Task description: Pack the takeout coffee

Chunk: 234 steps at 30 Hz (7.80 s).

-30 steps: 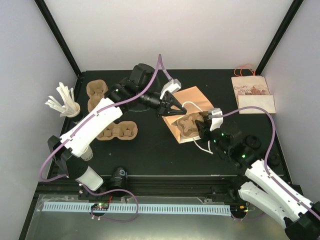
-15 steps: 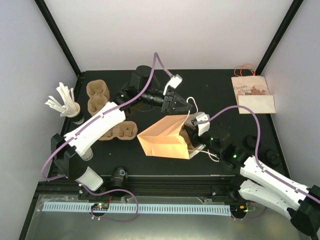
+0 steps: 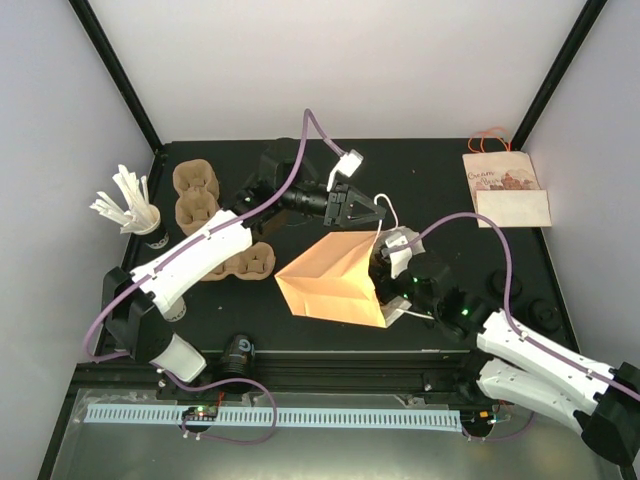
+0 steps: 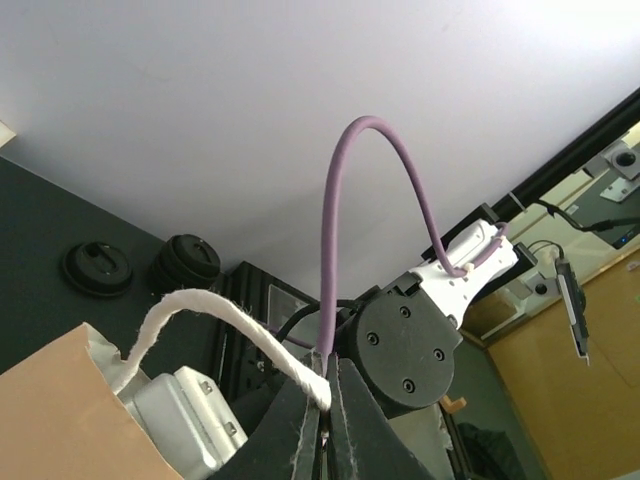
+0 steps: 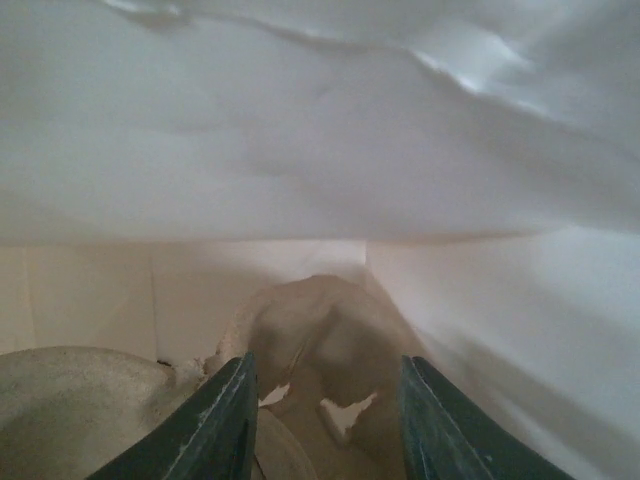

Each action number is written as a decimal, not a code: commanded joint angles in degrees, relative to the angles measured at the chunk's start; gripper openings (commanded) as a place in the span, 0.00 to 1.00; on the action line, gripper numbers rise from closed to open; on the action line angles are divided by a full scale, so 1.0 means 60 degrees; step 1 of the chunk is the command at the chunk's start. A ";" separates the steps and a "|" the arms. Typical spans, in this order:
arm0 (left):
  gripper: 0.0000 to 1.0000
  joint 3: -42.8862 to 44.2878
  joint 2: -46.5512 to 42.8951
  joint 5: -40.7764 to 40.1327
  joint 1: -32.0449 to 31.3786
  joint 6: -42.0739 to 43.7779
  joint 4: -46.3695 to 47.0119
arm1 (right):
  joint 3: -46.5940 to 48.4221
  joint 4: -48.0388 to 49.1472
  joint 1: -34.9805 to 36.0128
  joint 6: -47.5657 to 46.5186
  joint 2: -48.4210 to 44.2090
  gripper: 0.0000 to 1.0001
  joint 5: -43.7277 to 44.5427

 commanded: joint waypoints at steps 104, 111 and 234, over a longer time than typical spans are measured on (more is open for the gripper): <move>0.33 -0.2084 0.3008 -0.0032 0.2000 0.0742 -0.0529 | 0.0958 -0.1640 0.3689 0.3112 0.2649 0.52 0.2780; 0.37 -0.1948 0.3153 -0.0083 0.1985 0.0993 -0.0755 | 0.0694 -0.2032 0.3691 0.3451 0.1672 0.66 0.2844; 0.02 -0.3887 -0.4397 -0.3314 -0.0725 0.4604 -0.3940 | 0.0685 0.0799 0.4191 -0.7299 0.2293 0.61 0.0055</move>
